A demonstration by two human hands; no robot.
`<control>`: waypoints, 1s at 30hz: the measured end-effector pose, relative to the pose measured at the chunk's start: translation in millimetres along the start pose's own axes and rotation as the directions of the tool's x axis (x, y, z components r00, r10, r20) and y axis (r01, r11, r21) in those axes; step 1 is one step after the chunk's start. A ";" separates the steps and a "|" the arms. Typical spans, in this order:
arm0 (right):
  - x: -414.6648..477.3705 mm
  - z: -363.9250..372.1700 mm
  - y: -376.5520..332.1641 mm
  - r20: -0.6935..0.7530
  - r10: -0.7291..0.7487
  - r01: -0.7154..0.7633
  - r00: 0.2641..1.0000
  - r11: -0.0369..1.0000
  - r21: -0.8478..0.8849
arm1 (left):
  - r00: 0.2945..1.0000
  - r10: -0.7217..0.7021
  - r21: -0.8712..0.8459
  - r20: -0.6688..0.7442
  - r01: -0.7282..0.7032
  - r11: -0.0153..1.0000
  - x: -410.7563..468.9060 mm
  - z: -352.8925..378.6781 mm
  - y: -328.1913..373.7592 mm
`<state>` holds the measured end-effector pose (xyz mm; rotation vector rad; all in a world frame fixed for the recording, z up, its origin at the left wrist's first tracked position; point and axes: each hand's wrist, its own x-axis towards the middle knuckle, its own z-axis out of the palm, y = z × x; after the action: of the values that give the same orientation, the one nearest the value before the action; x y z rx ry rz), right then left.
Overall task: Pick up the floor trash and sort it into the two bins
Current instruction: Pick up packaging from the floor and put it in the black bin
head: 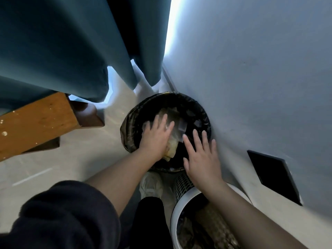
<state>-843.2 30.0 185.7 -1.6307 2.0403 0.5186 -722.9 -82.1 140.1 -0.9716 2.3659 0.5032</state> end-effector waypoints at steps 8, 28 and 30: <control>23.8 51.6 14.1 -0.201 -0.090 0.060 0.975 0.987 -0.151 | 0.964 0.031 0.324 0.263 -0.119 0.939 64.7 67.4 7.8; -26.0 -47.4 -33.9 -0.173 -0.088 0.056 0.981 0.982 -0.182 | 0.995 0.005 0.109 -0.096 0.005 0.994 -107.4 -17.5 -51.5; -33.1 -62.0 -56.0 -0.134 -0.123 0.097 0.983 0.977 -0.190 | 0.988 -0.055 0.063 -0.145 0.064 0.996 -145.5 -23.4 -73.1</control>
<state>-790.5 9.1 255.4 -1.9293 2.0399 0.5776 -589.8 -66.0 235.5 -1.0759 2.4546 0.3380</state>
